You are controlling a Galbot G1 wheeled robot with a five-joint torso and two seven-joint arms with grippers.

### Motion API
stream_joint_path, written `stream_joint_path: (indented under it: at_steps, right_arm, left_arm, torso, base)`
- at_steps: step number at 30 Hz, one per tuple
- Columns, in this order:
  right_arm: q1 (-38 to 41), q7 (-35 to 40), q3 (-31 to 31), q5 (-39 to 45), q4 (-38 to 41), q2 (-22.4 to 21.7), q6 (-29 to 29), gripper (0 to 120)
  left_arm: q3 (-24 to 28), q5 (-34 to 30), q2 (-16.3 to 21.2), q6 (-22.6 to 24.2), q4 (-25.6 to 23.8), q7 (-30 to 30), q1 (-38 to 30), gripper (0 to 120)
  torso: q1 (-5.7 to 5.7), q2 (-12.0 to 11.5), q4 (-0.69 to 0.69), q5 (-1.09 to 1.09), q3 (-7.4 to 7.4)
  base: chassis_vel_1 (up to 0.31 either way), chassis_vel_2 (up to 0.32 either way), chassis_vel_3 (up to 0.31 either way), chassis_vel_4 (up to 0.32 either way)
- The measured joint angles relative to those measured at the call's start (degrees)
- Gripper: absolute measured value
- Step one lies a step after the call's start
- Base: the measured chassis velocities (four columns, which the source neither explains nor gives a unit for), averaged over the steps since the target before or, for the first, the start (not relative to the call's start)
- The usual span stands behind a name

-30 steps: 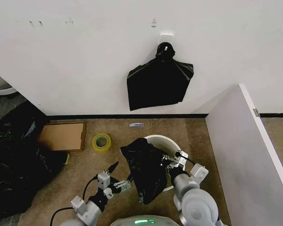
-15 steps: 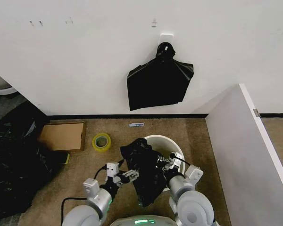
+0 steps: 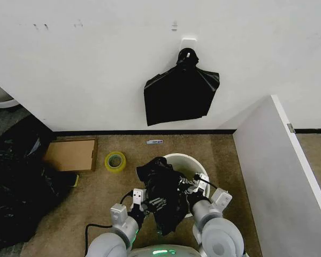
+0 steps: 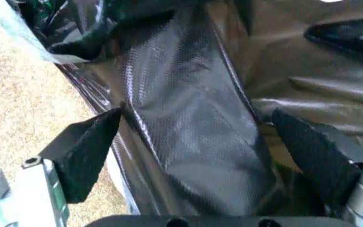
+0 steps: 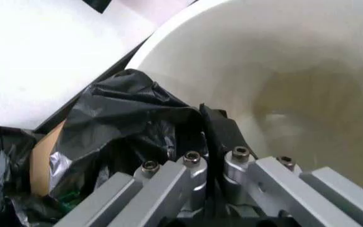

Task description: Place the garbage bag over the trash bin.

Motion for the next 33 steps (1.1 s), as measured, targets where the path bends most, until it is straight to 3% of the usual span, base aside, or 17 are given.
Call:
stream_joint_path:
  at_steps: [3,7,12,22,28,33]
  right_arm:
    - [-0.38,-0.05,-0.08,-0.44,0.17,0.11,0.00,0]
    - [-0.72,-0.13,-0.19,-0.87,0.40,0.27,0.00,0]
    - [-1.37,-0.41,-0.43,-1.51,0.44,0.37,-0.01,0]
    - [-1.89,-0.99,-0.72,-3.19,0.57,0.13,0.00,0]
    - [-2.67,-2.86,-1.54,-6.69,-0.05,-0.62,0.22,0]
    - [-3.53,-5.89,-2.23,-9.90,0.03,-1.29,1.45,0]
  left_arm:
    - [0.86,0.03,-0.69,0.78,0.91,-1.95,-0.74,94]
    - [1.79,0.43,-1.40,1.32,1.95,-3.38,-1.41,82]
    - [2.10,0.98,-1.93,1.36,3.23,-3.82,-2.14,60]
    - [0.80,0.04,-1.40,1.79,3.26,-4.70,-2.36,29]
    - [-3.23,-1.44,1.06,1.64,3.19,-4.56,-1.73,4]
    - [-6.93,-2.64,1.93,-0.24,3.18,-3.03,-0.99,0]
  torso:
    - [0.00,0.00,0.00,0.00,0.00]
    - [0.00,0.00,0.00,0.00,0.00]
    - [0.00,0.00,0.01,0.00,0.00]
    - [0.00,0.00,0.00,0.00,0.00]
    - [0.00,0.00,0.00,-0.01,0.00]
    - [0.00,0.00,-0.01,-0.01,0.00]
  base:
    - [0.000,0.000,0.000,0.000]
    - [0.000,0.000,0.000,0.000]
    - [0.000,0.000,0.000,0.000]
    - [0.000,0.000,0.000,0.000]
    - [0.000,0.000,0.000,0.000]
    - [0.000,0.000,0.000,0.000]
